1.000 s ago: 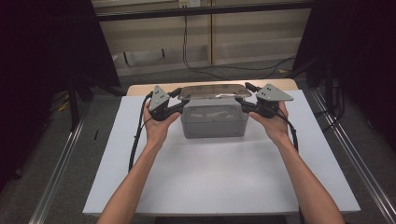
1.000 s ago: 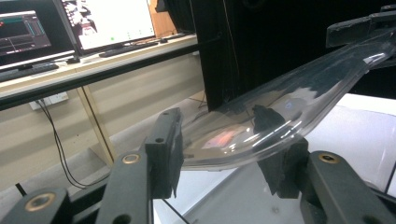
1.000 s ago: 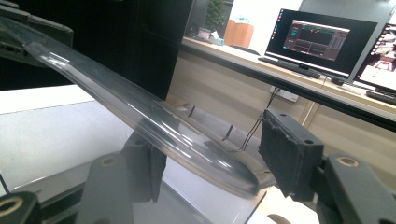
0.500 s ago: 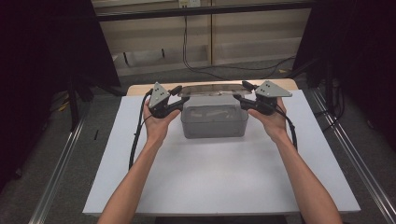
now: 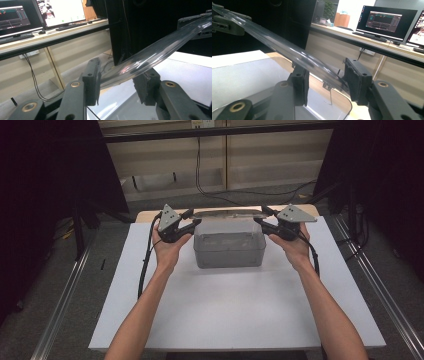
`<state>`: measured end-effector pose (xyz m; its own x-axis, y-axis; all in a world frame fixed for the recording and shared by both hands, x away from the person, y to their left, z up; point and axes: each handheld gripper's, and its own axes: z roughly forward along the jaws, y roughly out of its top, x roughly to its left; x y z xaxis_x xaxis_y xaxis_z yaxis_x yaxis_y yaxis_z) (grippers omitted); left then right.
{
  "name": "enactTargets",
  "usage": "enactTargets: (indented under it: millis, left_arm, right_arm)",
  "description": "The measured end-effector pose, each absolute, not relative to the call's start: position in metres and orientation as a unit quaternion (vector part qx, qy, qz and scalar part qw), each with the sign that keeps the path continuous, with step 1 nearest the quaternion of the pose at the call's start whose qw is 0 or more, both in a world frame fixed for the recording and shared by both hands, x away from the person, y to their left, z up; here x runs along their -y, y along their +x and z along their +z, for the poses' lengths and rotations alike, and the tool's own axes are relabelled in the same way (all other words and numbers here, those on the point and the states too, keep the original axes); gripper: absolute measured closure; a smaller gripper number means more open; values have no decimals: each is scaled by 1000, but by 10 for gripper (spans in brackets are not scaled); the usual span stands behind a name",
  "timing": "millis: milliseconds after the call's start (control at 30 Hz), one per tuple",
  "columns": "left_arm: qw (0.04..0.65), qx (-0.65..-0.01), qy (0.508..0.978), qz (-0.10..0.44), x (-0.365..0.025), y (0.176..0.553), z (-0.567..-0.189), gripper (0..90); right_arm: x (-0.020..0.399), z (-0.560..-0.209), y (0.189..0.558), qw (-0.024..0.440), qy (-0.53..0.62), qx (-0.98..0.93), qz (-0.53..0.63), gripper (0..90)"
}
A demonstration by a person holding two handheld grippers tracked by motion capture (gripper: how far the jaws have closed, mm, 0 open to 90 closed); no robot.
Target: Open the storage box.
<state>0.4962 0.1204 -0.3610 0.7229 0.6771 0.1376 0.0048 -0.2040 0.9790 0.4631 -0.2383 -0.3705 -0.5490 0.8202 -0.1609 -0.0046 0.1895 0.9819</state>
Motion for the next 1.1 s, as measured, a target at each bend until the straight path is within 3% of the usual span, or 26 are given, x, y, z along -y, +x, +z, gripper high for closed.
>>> enactTargets:
  millis: [1100]
  left_arm:
    - [576, -257, 719, 293, -113, 521, -359, 605]
  right_arm:
    - [249, -372, 484, 363, 315, -655, 584, 638]
